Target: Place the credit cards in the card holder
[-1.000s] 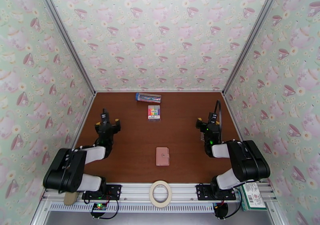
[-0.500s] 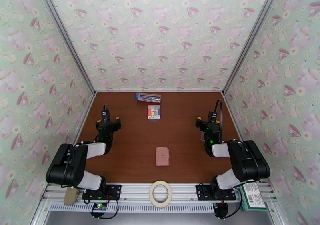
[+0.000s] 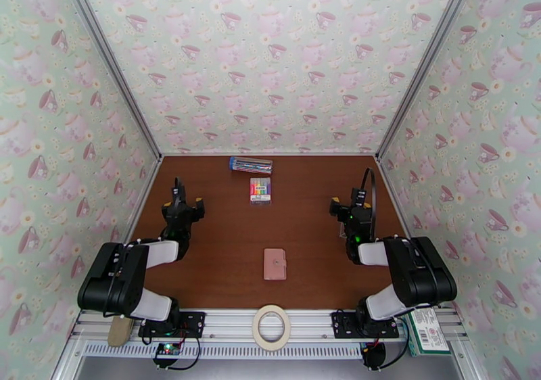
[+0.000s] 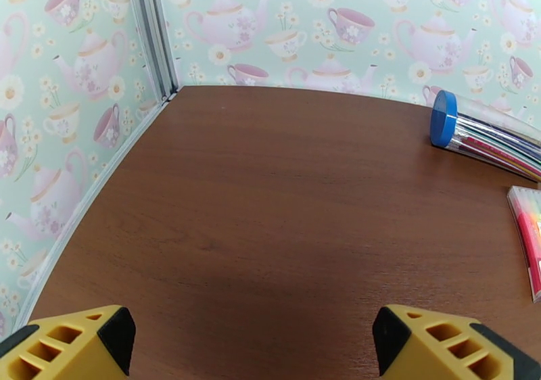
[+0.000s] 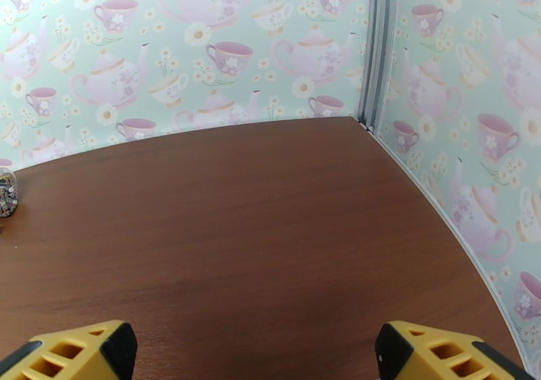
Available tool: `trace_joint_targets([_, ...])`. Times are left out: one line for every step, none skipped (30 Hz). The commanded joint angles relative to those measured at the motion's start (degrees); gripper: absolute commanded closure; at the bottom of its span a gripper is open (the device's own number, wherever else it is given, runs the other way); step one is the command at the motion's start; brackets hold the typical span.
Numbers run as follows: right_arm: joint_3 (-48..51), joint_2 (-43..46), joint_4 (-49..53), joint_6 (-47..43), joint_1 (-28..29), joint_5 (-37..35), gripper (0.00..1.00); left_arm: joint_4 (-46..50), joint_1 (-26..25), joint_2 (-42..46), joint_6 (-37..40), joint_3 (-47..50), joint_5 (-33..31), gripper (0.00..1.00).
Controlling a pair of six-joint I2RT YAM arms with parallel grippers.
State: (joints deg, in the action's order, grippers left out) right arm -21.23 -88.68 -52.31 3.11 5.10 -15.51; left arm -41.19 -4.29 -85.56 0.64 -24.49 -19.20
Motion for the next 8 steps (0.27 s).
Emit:
trace_joint_targets([-1.7, 0.0, 1.6, -1.3, -0.3, 3.3, 0.0, 0.0, 0.2, 0.2, 0.4, -0.8, 1.2, 0.0])
trace_joint_targets([-1.9, 0.1, 2.1, -1.1, -0.8, 4.4, 0.0, 0.0, 0.2, 0.2, 0.4, -0.9, 1.2, 0.0])
trace_joint_targets([-2.0, 0.1, 2.5, -1.1, -1.1, 5.1, 0.0, 0.0, 0.2, 0.2, 0.4, -0.8, 1.2, 0.0])
trace_joint_targets([-2.0, 0.1, 2.4, -1.1, -1.1, 5.1, 0.0, 0.0, 0.2, 0.2, 0.4, -0.9, 1.2, 0.0])
trace_joint_targets([-1.8, 0.1, 2.3, -1.1, -1.1, 5.2, 0.0, 0.1, 0.2, 0.2, 0.4, -0.8, 1.2, 0.0])
trace_joint_targets([-1.7, 0.0, 1.9, -1.2, -1.1, 5.3, 0.0, 0.0, 0.2, 0.2, 0.4, -0.8, 1.2, 0.0])
trace_joint_targets([-1.6, 0.1, 1.8, -1.2, -1.1, 5.3, 0.0, 0.0, 0.1, 0.2, 0.4, -0.9, 1.2, 0.0])
trace_joint_targets([-1.5, 0.3, 1.6, -1.2, -1.1, 5.4, 0.0, 0.0, 0.2, 0.2, 0.4, -0.8, 1.2, 0.0])
